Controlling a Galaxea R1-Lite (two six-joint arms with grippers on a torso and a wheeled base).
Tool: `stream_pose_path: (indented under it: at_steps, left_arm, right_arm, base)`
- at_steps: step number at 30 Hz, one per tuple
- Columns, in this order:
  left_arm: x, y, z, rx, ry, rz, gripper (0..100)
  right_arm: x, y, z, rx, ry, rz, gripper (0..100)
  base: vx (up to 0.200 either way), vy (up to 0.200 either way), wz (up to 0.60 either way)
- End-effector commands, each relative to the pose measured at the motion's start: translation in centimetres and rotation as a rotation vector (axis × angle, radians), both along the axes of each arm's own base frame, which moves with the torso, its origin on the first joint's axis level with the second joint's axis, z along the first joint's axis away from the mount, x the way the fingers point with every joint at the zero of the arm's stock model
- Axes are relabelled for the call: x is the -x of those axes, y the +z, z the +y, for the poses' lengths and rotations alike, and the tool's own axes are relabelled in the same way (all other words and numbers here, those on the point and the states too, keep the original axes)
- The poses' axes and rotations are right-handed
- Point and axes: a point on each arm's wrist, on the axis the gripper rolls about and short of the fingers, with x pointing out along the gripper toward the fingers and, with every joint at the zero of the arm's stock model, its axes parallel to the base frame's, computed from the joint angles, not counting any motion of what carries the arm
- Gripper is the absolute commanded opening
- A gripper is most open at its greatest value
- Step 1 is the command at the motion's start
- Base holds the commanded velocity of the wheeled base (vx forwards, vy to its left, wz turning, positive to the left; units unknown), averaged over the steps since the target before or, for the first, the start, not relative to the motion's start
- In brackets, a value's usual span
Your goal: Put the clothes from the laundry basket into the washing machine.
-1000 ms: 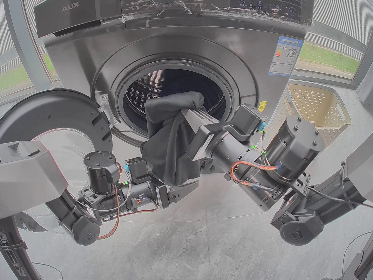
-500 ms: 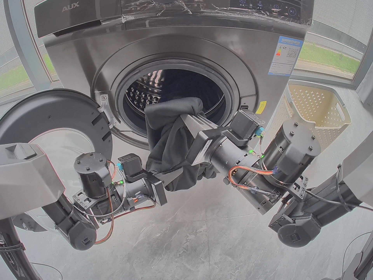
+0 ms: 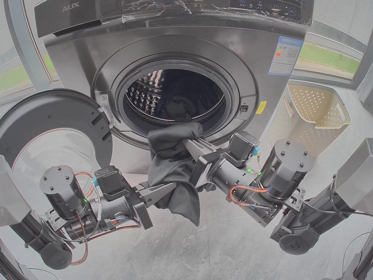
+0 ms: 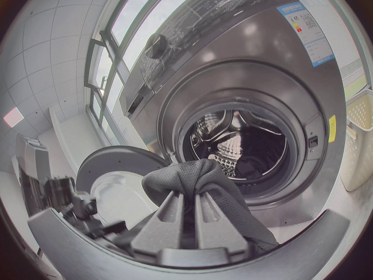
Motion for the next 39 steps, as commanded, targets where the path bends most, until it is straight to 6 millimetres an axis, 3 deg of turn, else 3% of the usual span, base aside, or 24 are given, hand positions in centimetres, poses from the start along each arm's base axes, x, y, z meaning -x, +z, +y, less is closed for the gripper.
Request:
stream_pose_path:
  at_steps: [1, 8, 22, 39]
  left_arm:
    - [1.4, 2.2, 0.7, 0.048, -0.005, -0.072, 0]
    - [0.2, 3.0, 0.4, 0.079, 0.068, -0.101, 0]
    - [-0.8, 3.9, 0.4, 0.116, 0.152, -0.125, 0]
    - [-1.9, 3.4, 0.4, 0.106, 0.193, -0.116, 0]
  right_arm:
    - [0.2, -1.0, -0.3, 0.027, 0.006, 0.019, 100]
    - [0.9, -3.7, -2.0, 0.126, -0.013, 0.086, 100]
    - [1.4, -5.9, -4.4, 0.221, -0.056, 0.131, 100]
    - [2.9, -6.4, -3.8, 0.228, 0.049, 0.12, 100]
  base:
    - [0.0, 0.0, 0.0]
    - [0.0, 0.0, 0.0]
    - [0.0, 0.0, 0.0]
    - [0.0, 0.0, 0.0]
